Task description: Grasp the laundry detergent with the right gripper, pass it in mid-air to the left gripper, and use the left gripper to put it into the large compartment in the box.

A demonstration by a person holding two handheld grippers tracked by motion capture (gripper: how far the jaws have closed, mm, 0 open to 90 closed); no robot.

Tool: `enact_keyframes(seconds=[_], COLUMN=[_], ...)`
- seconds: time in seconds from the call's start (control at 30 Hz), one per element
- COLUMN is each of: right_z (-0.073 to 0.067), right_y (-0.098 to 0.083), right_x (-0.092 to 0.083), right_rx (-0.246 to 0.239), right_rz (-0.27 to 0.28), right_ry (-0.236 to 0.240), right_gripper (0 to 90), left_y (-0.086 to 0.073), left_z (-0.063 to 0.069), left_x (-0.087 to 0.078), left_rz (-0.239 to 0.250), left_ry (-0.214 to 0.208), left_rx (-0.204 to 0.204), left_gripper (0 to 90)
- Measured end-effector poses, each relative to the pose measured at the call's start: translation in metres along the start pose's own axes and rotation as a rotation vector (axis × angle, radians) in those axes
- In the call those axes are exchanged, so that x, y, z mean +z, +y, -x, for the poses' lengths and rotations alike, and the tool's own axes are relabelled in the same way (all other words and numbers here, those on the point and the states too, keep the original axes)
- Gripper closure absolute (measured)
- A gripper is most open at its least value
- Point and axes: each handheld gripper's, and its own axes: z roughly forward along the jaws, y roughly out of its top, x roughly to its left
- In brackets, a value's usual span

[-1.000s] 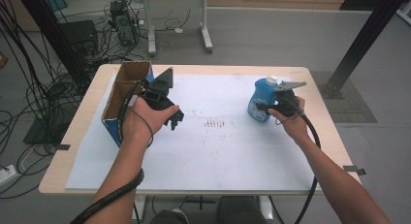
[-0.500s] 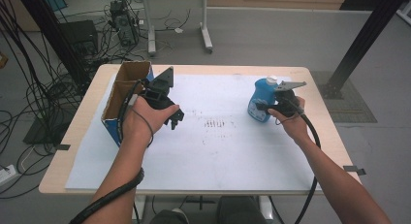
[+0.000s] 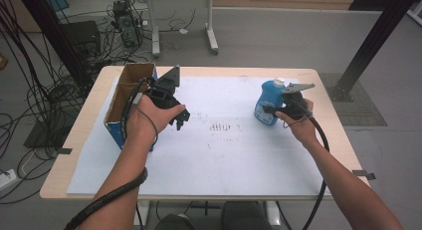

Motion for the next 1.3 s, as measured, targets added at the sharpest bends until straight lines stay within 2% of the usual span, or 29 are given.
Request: enact_keyframes(seconds=[0.17,0.4,0.53,0.7,0.73,0.77,0.83,0.87,0.9,0.93,1.03,1.17,1.3], right_z=[0.001,0.002,0.001,0.001,0.001,0.001,0.000,0.000,-0.002,-0.002,-0.008,-0.017,-0.027], right_y=[0.001,0.006,0.014,0.029,0.033,0.036,0.044,0.044,0.052,0.052,0.067,0.082,0.093], right_x=[0.000,0.000,-0.001,-0.005,-0.006,-0.007,-0.008,-0.008,-0.009,-0.009,-0.010,-0.009,-0.006], right_rx=[0.005,0.021,0.023,0.031,0.032,0.028,0.021,0.021,0.015,0.015,0.013,-0.012,-0.025], right_rz=[-0.007,-0.031,-0.053,-0.041,-0.043,-0.044,-0.052,-0.052,-0.053,-0.053,-0.067,-0.097,-0.098], right_ry=[0.004,0.009,0.029,0.054,0.064,0.073,0.089,0.089,0.104,0.104,0.148,0.193,0.245], right_gripper=[43.2,43.6,43.7,43.6,43.6,43.6,43.6,43.6,43.6,43.6,43.5,43.5,43.4], left_y=[0.002,0.007,0.008,0.013,0.016,0.016,0.022,0.022,0.026,0.026,0.034,0.039,0.043], left_z=[-0.001,-0.005,-0.008,-0.013,-0.015,-0.015,-0.015,-0.015,-0.015,-0.015,-0.013,-0.013,-0.013], left_x=[-0.004,-0.017,-0.020,-0.027,-0.032,-0.032,-0.041,-0.041,-0.048,-0.048,-0.059,-0.071,-0.079], left_rz=[0.006,0.032,0.027,0.042,0.036,0.036,0.044,0.044,0.054,0.054,0.054,0.073,0.073], left_ry=[-0.009,-0.036,-0.038,-0.043,-0.049,-0.049,-0.048,-0.048,-0.053,-0.053,-0.055,-0.064,-0.058], left_rx=[0.015,0.048,0.078,0.106,0.130,0.130,0.176,0.176,0.208,0.208,0.267,0.317,0.359], left_gripper=[5.7,5.4,5.4,5.8,5.8,5.7,5.7,5.6,5.5,5.5,5.5,5.7,5.7])
